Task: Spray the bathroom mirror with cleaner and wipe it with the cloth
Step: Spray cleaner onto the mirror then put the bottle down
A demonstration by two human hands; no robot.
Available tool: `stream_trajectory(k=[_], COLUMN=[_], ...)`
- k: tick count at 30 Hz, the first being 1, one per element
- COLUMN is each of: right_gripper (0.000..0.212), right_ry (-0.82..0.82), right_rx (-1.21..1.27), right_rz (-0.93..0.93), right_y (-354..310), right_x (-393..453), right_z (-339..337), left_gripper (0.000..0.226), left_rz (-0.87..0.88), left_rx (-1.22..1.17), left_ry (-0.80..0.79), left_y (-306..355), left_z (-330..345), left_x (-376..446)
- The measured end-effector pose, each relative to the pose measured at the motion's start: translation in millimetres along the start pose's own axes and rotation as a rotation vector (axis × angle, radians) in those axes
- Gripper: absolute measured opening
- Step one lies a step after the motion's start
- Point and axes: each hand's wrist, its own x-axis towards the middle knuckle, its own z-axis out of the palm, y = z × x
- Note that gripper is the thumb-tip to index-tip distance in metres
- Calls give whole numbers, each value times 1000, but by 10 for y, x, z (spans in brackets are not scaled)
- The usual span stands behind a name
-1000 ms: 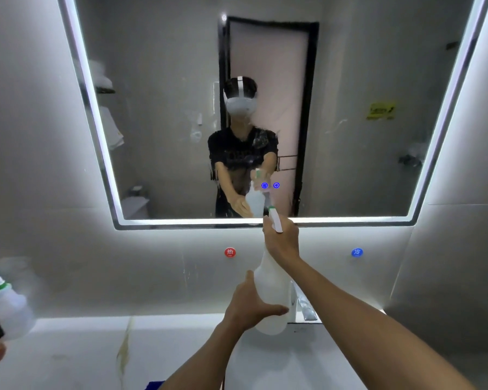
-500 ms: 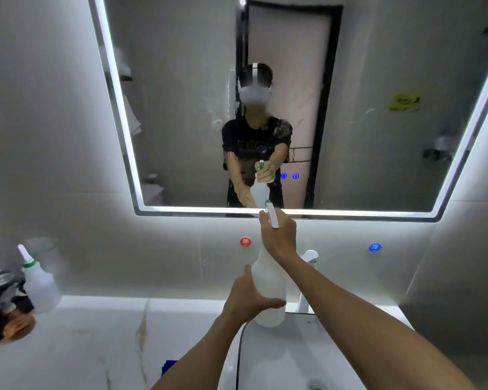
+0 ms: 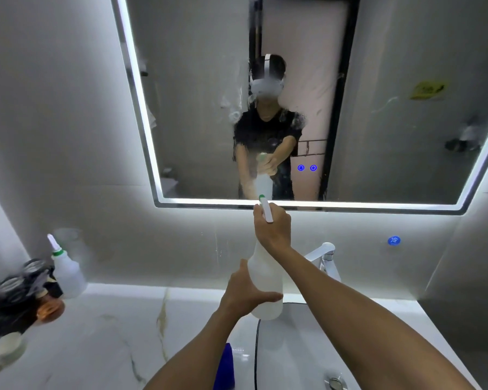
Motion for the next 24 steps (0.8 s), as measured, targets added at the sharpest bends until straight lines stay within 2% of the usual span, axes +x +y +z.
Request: stream_trajectory(k=[7, 14, 24], right_gripper=[35, 30, 27], right_ry=[-21, -41, -96], right_rx=[-48, -22, 50], right_rz=[12, -86, -48], right_y=[-69, -167, -242], right_x=[-88, -122, -234], right_z=[89, 230, 396], left_gripper=[100, 99, 101], left_rz=[3, -13, -75], left_rx=[6, -21, 38], left_ry=[7, 44, 52], left_y=[-61, -70, -229], left_z=[-107, -213, -454], left_x=[-67, -113, -207])
